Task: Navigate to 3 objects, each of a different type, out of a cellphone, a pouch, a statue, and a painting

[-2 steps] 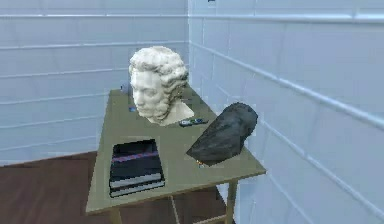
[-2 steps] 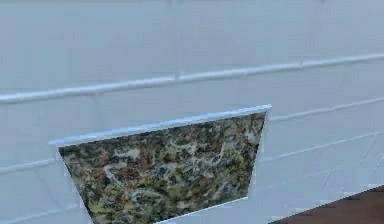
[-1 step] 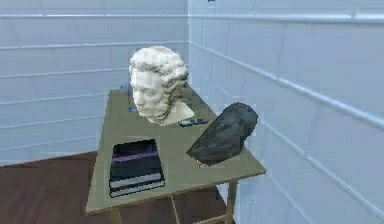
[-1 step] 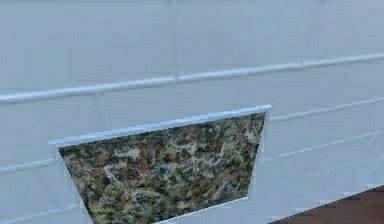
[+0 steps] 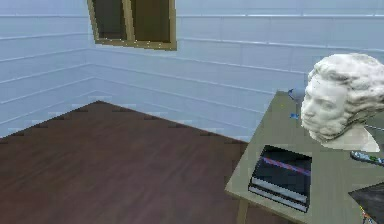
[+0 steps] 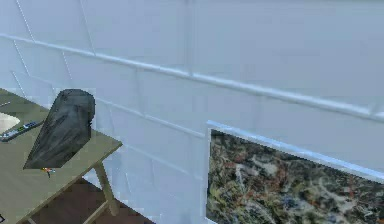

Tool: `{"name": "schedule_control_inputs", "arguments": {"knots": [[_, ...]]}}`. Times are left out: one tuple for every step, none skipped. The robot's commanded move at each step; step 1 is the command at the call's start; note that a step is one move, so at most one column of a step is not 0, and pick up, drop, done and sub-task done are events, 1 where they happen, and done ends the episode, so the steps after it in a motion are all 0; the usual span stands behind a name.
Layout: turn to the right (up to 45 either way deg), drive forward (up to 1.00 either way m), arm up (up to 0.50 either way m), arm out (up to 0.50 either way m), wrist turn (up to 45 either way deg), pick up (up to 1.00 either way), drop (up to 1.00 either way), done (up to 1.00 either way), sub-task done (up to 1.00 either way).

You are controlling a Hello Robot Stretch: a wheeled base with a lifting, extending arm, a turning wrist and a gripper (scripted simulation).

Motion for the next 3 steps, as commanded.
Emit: {"name": "schedule_control_inputs", "arguments": {"knots": [[0.0,0.15,0.00,0.00,0.0,0.00,0.00,0.00,0.00],[39.0,0.00,0.00,0.00,0.0,0.00,0.00,0.00,0.00],[0.0,0.00,0.00,0.00,0.0,0.00,0.00,1.00,0.00]]}}
